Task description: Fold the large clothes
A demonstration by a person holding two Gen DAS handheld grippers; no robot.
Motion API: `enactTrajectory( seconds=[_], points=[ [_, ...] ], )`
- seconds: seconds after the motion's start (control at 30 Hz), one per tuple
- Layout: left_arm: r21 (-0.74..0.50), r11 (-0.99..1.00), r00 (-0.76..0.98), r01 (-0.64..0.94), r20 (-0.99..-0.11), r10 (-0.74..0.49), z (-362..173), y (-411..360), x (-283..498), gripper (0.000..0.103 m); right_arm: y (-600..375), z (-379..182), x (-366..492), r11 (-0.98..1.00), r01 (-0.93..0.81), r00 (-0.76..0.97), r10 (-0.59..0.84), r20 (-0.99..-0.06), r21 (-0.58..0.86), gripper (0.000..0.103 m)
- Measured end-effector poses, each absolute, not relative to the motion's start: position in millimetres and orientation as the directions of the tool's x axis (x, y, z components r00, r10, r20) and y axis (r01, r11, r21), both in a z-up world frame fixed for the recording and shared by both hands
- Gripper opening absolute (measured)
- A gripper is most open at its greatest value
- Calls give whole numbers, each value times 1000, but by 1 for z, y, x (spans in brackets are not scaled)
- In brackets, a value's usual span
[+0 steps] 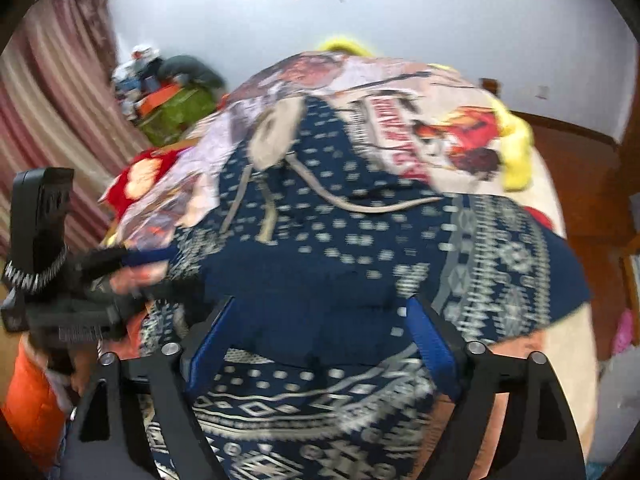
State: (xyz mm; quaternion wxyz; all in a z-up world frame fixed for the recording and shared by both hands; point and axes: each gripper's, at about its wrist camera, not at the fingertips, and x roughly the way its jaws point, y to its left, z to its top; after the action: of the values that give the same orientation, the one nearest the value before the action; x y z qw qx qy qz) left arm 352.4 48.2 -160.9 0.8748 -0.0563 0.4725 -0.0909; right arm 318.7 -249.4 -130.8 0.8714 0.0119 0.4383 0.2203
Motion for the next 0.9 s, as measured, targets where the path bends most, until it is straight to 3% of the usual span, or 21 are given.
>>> enactTrajectory(
  seconds=[0.1,0.23,0.43,0.6,0.77,0.9],
  points=[
    [-140,989,474,-48,-875,-101,-198,108,343,70,-227,-145,329,909,-382,481,350,-804,167,85],
    [-126,983,399,-133,-915,-63,-243,151,330,70,-211,-178,350,929,-343,404,278,-871,138,85],
    [-47,985,319,-167,-948,9,-293,162,326,70,-202,-220,367,939,-340,306,166,-938,56,85],
    [-99,969,357,-224,-934,-13,-295,180,324,70,-194,-225,361,913,-398,323,45,-945,-92,85],
    [20,975,380,-222,-919,106,-286,187,318,70,-217,-219,363,943,-327,333,57,-941,-58,85],
    [29,967,371,-255,-920,125,-278,196,312,70,-236,-213,367,956,-293,335,90,-938,-13,85]
  ],
)
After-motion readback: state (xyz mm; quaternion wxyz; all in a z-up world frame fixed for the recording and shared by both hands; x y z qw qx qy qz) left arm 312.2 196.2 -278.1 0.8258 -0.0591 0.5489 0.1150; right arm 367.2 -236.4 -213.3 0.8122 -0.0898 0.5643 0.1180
